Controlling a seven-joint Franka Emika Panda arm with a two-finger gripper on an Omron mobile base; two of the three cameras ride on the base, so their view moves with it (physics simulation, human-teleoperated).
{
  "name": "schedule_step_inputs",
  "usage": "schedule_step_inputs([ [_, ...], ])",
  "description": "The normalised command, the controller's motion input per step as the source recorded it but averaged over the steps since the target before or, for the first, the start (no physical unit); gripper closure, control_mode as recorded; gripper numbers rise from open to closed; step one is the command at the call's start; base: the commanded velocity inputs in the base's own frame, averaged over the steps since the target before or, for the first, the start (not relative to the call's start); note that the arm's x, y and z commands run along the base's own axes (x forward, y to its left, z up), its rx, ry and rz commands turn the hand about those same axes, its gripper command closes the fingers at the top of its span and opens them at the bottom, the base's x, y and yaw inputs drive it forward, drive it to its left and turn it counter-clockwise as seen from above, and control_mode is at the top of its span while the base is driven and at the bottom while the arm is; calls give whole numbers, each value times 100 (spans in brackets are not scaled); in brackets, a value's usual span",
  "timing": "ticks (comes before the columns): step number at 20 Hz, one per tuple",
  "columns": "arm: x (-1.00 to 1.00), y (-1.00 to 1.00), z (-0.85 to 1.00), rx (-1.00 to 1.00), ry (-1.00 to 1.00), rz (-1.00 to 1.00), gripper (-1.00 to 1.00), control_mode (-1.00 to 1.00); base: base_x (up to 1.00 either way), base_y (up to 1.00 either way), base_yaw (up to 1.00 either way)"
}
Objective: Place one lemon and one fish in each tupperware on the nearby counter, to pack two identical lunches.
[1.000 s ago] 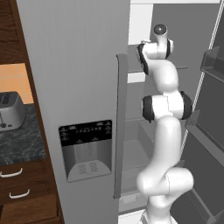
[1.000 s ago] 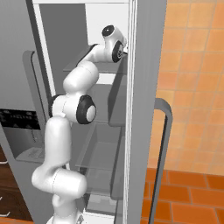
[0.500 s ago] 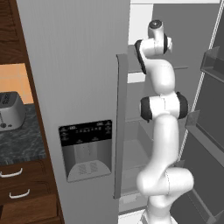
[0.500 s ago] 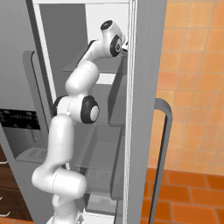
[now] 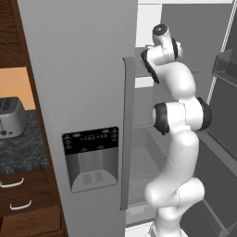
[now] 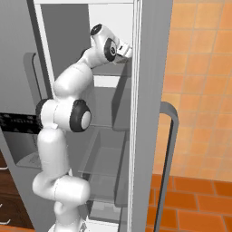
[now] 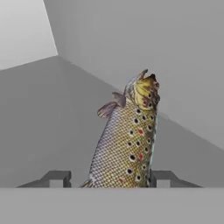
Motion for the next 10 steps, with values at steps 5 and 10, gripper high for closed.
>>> schedule_step_inputs([
  [5, -100, 4, 12, 1, -17, 0, 100, -100, 0, 0, 0],
  [10, -100, 6, 63, 7, 7, 0, 100, -100, 0, 0, 0],
])
